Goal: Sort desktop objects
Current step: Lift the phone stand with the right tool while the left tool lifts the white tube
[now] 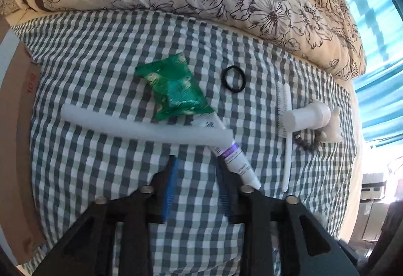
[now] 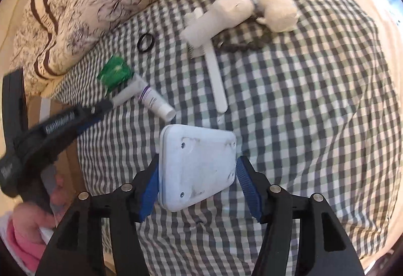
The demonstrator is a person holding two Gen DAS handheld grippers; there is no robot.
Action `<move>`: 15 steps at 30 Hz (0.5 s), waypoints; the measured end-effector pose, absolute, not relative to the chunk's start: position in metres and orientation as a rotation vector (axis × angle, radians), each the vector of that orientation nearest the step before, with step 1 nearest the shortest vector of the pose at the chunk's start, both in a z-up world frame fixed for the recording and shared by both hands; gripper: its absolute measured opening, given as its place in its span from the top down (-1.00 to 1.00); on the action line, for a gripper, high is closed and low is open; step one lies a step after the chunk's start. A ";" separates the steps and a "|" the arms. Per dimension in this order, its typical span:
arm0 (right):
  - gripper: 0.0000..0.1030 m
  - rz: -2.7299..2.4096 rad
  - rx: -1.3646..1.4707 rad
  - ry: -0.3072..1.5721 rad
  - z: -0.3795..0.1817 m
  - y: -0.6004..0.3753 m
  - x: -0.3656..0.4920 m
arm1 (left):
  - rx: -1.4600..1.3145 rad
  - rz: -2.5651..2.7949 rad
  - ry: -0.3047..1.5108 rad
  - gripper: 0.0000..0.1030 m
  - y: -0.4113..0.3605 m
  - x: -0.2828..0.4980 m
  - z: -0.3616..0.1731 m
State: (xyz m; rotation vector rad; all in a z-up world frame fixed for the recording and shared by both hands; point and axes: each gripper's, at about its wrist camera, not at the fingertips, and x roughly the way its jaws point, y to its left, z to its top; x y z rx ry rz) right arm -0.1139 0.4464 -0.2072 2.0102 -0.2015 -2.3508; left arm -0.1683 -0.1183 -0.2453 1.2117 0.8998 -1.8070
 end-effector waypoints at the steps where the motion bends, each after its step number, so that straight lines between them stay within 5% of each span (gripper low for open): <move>1: -0.25 -2.339 2.030 -0.184 -0.211 0.446 -0.113 | 1.215 -1.818 0.854 -0.04 -0.118 -0.171 -0.243; 4: -0.25 -2.313 2.086 -0.112 -0.222 0.448 -0.112 | 1.317 -1.877 0.660 -0.35 -0.119 -0.177 -0.237; 7: -0.23 -2.326 2.109 -0.094 -0.226 0.455 -0.113 | 1.464 -1.933 0.373 -0.39 -0.118 -0.178 -0.244; 10: 0.44 -2.309 2.140 -0.064 -0.234 0.458 -0.118 | 1.593 -1.904 0.262 -0.39 -0.124 -0.177 -0.264; 15: 0.49 -2.292 2.147 -0.025 -0.240 0.460 -0.120 | 1.673 -1.859 0.213 -0.39 -0.138 -0.173 -0.289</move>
